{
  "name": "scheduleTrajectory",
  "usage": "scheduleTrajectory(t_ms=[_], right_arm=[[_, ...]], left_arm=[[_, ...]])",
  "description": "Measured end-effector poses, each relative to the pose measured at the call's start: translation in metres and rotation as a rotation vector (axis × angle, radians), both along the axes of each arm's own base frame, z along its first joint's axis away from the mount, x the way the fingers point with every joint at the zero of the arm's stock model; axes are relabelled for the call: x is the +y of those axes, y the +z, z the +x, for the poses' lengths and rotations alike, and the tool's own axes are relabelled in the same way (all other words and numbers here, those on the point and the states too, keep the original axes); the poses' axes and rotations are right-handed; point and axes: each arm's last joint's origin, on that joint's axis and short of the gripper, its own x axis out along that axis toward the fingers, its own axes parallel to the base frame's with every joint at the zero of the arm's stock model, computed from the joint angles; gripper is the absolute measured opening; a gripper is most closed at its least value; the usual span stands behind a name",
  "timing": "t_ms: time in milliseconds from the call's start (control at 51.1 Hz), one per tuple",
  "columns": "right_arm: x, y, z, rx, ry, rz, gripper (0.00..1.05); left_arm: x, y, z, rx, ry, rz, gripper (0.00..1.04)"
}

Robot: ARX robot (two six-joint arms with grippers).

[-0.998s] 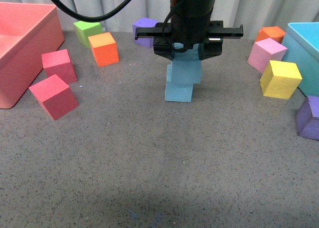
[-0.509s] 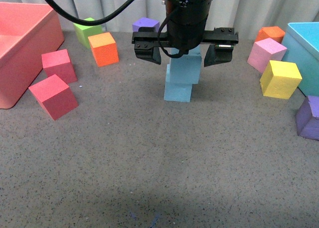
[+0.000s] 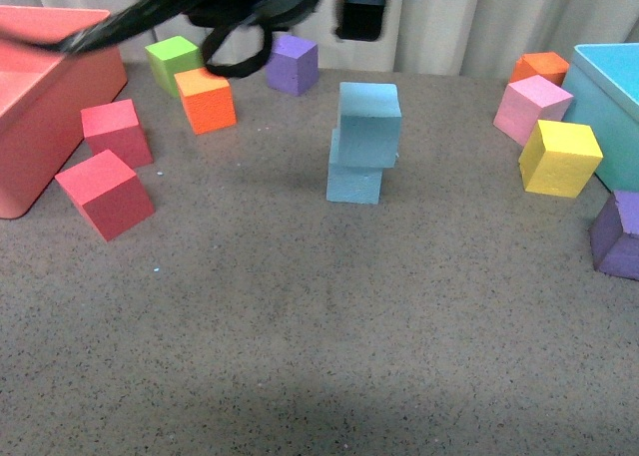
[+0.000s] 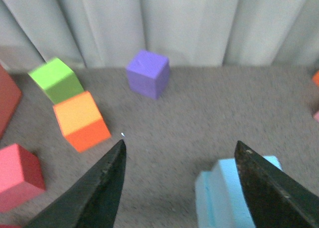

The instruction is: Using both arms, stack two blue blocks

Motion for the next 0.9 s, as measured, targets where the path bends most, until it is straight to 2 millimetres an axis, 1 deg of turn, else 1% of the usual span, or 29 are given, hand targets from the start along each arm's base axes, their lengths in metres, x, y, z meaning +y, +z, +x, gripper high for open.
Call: scheduleTrajectory(t_ms=[59,78,98,117,157,215,254,293,372,450,528,587,685,900], right_arm=[[0.0,0.0,0.0,0.0,0.0,0.0,0.95],[0.0,0.0,0.0,0.0,0.0,0.0,0.95],[0.0,0.0,0.0,0.0,0.0,0.0,0.95],[0.0,0.0,0.0,0.0,0.0,0.0,0.95],[0.0,0.0,0.0,0.0,0.0,0.0,0.95],[0.0,0.0,0.0,0.0,0.002,0.0,0.95],[0.0,0.0,0.0,0.0,0.002,0.0,0.95],[0.0,0.0,0.0,0.0,0.002,0.0,0.95],[0.0,0.0,0.0,0.0,0.0,0.0,0.95],[0.0,0.0,0.0,0.0,0.0,0.0,0.95],[0.0,0.0,0.0,0.0,0.0,0.0,0.95],[0.0,0.0,0.0,0.0,0.002,0.0,0.95],[0.0,0.0,0.0,0.0,0.002,0.0,0.95],[0.0,0.0,0.0,0.0,0.001,0.0,0.95]], left_arm=[[0.033,0.001,-0.022,-0.196,0.01,-0.052,0.53],[0.042,0.002,-0.029,-0.237,0.012,-0.062,0.49],[0.055,0.005,-0.038,-0.28,0.02,-0.068,0.44],[0.063,0.007,-0.045,-0.3,0.023,-0.073,0.4],[0.078,0.009,-0.058,-0.325,0.034,-0.072,0.33],[0.099,0.006,-0.081,-0.323,0.038,-0.058,0.19],[0.109,0.001,-0.093,-0.308,0.033,-0.051,0.1],[0.117,-0.004,-0.103,-0.292,0.025,-0.044,0.04],[0.131,-0.009,-0.122,-0.28,0.017,-0.037,0.04],[0.14,-0.011,-0.135,-0.308,0.013,-0.042,0.04],[0.152,-0.019,-0.152,-0.285,0.02,-0.034,0.04],[0.159,-0.02,-0.162,-0.282,0.028,-0.032,0.04],[0.167,-0.018,-0.177,-0.289,0.025,-0.034,0.04],[0.176,-0.018,-0.199,-0.286,0.024,-0.034,0.04]])
